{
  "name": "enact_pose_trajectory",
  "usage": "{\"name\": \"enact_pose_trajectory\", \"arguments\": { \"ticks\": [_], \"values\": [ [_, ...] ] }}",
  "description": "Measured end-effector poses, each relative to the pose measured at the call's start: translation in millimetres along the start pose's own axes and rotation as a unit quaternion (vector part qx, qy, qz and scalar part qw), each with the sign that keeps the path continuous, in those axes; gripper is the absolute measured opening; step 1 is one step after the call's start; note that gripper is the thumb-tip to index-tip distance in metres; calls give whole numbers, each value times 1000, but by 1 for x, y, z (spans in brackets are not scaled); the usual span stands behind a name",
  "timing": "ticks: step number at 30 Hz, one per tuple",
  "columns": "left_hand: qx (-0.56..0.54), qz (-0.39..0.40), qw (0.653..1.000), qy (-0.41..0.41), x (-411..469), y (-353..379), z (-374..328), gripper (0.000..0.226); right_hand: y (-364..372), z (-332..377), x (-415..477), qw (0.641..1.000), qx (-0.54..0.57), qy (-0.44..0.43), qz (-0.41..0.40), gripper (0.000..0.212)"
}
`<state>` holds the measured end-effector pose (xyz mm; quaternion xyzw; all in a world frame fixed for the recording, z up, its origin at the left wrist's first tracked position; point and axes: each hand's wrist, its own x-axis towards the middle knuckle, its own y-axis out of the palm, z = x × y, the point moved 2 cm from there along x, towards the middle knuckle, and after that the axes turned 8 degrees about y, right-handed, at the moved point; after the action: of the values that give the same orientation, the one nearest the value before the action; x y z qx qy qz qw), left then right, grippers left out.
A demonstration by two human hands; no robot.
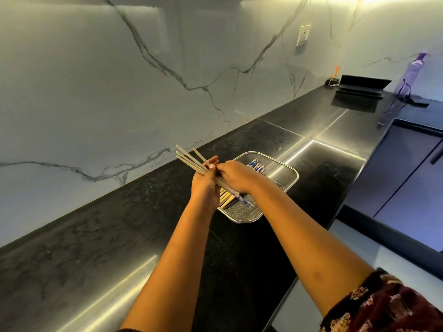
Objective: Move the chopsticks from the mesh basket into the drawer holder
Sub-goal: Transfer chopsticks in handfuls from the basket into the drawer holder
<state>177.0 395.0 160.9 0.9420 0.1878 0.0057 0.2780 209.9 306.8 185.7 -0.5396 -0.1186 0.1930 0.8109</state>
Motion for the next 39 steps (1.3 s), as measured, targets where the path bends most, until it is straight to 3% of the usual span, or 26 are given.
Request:
{"name": "enact_pose_trajectory", "arguments": {
  "ticks": [4,9,11,14,15,23,25,29,34,37,39],
  "values": [
    [-70,-27,997,-18,0,-5,-13,20,-3,-7,-8,986,158,53,1,32],
    [-182,-24,983,-23,3,-16,-29,16,-6,-37,-32,922,332,195,-26,44],
    [-197,-19,980,-13,2,-19,-31,15,1,-46,-42,851,459,256,-1,43],
    [-200,-13,980,-14,-5,-14,-25,14,11,-46,-52,671,685,281,33,41],
    [-197,-11,980,-14,-9,-11,-21,14,13,-45,-53,634,721,277,24,41],
    [-193,-16,981,1,-33,10,-5,12,22,-66,-78,506,812,284,-55,52],
    [-174,-9,985,5,-43,19,1,12,20,-70,-85,488,822,287,-55,58],
    [-148,7,989,-1,-68,49,22,14,17,-75,-98,495,829,257,-48,66],
    [-159,33,987,-14,-96,71,47,12,13,-113,-139,428,861,264,-79,72],
    [-162,35,986,-26,-122,87,76,10,15,-125,-161,473,839,264,-56,77],
    [-150,40,988,-24,-137,97,93,11,18,-138,-178,469,842,261,-52,77]
  ]
}}
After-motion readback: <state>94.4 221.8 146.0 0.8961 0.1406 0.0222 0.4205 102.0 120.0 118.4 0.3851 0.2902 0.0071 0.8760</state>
